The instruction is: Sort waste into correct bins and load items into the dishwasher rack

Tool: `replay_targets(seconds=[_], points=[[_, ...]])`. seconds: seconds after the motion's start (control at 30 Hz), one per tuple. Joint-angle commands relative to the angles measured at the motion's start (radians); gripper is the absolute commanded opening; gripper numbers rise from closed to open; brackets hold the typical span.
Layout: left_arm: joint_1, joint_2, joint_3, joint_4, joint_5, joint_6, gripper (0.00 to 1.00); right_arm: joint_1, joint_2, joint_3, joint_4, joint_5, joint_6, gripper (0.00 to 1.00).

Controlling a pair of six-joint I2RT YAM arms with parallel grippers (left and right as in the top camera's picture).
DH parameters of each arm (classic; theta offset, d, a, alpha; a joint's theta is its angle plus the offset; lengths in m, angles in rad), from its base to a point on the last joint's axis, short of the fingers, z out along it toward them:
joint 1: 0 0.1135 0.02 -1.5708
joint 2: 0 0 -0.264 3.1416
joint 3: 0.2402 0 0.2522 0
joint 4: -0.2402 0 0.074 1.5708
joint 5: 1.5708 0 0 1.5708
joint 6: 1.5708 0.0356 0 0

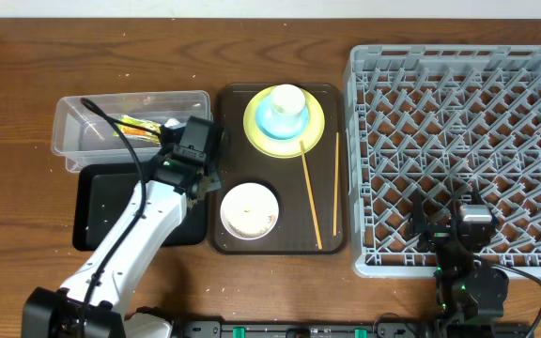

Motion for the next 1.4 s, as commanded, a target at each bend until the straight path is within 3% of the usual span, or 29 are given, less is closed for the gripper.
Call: replay_targets(seconds=[0.0, 0.43, 1.37], points=[[0.006, 0.005, -0.028, 0.013, -0.021, -0.016, 0.06, 0.004, 0.0, -0.002, -0.003, -0.004, 0.003, 0.99], [0.006, 0.053, -0.124, 0.168, -0.021, -0.011, 0.06, 0.004, 0.0, -0.002, -0.003, -0.004, 0.003, 0.99], [0.006, 0.097, -0.124, 0.091, 0.086, -0.012, 0.06, 0.004, 0.0, -0.002, -0.003, -0.004, 0.003, 0.99]])
